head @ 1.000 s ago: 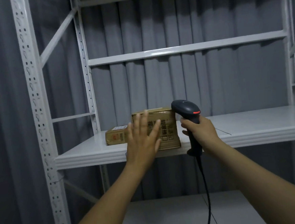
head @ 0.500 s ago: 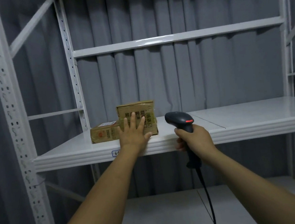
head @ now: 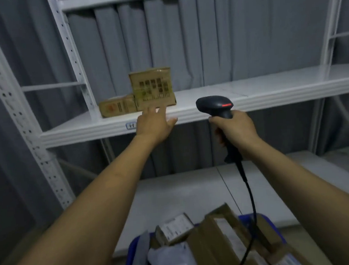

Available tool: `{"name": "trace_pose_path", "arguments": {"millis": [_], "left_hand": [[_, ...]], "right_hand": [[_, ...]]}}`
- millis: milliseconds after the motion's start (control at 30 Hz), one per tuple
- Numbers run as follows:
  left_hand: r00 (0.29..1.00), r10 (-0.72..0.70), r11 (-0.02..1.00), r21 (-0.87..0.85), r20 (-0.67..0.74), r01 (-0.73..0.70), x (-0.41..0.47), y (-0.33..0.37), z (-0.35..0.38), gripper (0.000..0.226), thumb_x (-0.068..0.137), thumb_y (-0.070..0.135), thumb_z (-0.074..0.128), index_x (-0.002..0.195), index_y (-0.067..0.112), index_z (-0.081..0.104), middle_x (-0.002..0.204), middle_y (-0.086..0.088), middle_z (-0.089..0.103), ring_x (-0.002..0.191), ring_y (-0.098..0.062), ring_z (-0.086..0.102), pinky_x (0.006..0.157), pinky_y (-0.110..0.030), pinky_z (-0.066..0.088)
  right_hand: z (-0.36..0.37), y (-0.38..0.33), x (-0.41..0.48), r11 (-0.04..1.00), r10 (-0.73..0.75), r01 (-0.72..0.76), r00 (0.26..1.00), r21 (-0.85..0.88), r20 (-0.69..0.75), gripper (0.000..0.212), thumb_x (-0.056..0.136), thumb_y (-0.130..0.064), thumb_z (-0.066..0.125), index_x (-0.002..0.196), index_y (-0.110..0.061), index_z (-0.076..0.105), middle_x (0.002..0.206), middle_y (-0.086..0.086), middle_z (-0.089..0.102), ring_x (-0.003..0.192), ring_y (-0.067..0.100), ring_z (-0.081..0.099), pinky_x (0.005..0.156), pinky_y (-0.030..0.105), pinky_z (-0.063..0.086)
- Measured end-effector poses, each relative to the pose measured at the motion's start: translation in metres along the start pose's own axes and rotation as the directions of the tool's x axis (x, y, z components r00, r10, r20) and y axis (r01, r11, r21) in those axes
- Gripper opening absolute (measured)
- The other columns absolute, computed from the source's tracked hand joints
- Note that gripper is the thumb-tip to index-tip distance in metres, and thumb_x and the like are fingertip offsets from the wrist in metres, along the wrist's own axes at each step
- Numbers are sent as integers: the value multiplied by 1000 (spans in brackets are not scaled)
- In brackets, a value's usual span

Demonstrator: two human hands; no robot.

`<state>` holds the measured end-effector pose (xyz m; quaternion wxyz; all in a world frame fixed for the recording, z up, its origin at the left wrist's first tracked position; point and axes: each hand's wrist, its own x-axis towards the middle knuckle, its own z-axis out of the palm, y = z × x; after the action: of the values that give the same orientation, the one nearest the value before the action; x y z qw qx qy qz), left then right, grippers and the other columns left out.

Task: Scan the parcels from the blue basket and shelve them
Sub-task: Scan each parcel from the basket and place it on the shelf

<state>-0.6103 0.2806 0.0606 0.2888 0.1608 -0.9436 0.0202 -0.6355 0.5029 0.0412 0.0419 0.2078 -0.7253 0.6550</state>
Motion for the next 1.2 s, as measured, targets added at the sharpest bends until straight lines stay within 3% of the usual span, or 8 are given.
{"name": "trace_pose_path", "arguments": {"millis": [233,400,567,667,800,933,1067,1200], "left_hand": [[971,97,987,-147,219,-65,-146,36,68,63,96,51,45,148,17,34,154,-12,30,140,-30,28,112,-41,31],[859,131,986,-155,496,-61,-231,54,146,62,96,53,42,150,24,28,157,-8,26,141,-29,27,112,-42,29],[779,88,968,-238,621,80,-256,68,196,78,93,58,45,153,26,8,155,-7,28,137,-27,35,109,-43,36],[756,44,936,-291,653,197,-259,80,212,95,88,64,48,154,24,-6,162,-2,7,146,-25,17,117,-45,24],[749,-79,826,-377,658,418,-264,99,225,107,82,62,60,153,24,-12,162,-3,-6,148,-26,4,120,-44,15],[695,-209,660,-425,688,619,-270,105,227,105,86,40,68,153,20,-10,161,-5,3,146,-26,15,115,-37,23],[665,-282,526,-469,691,710,-285,103,220,92,89,35,65,154,18,1,154,-6,23,138,-26,34,109,-36,33],[599,-292,458,-441,746,772,-308,108,220,77,93,38,58,151,22,10,148,-5,38,129,-25,45,108,-41,40]], "right_hand": [[-20,66,-106,982,178,-170,980,-85,94,17,86,-21,67,85,-4,64,67,13,67,46,18,58,46,29,50],[-37,152,-157,905,379,-345,919,-247,107,16,87,-22,68,85,-7,63,66,9,67,51,15,61,50,27,52],[-53,231,-177,830,520,-500,854,-247,17,21,86,-26,70,96,-8,65,82,16,69,74,27,67,65,35,55],[-62,258,-181,765,633,-632,773,-126,-38,11,89,-17,65,86,-8,61,80,13,64,67,19,59,53,21,49],[-62,282,-170,683,730,-729,683,-36,30,8,89,-22,65,88,-14,65,93,16,69,83,26,63,78,37,53],[-60,297,-159,595,795,-798,602,99,80,17,89,-14,65,98,0,67,83,19,67,82,36,63,81,44,49],[-51,293,-153,551,797,-822,569,142,203,19,88,-19,67,103,-9,64,101,19,69,99,36,64,96,48,50],[-43,283,-154,565,756,-805,593,183,276,28,87,-19,69,111,-13,59,106,16,67,97,32,64,78,39,52]]}}
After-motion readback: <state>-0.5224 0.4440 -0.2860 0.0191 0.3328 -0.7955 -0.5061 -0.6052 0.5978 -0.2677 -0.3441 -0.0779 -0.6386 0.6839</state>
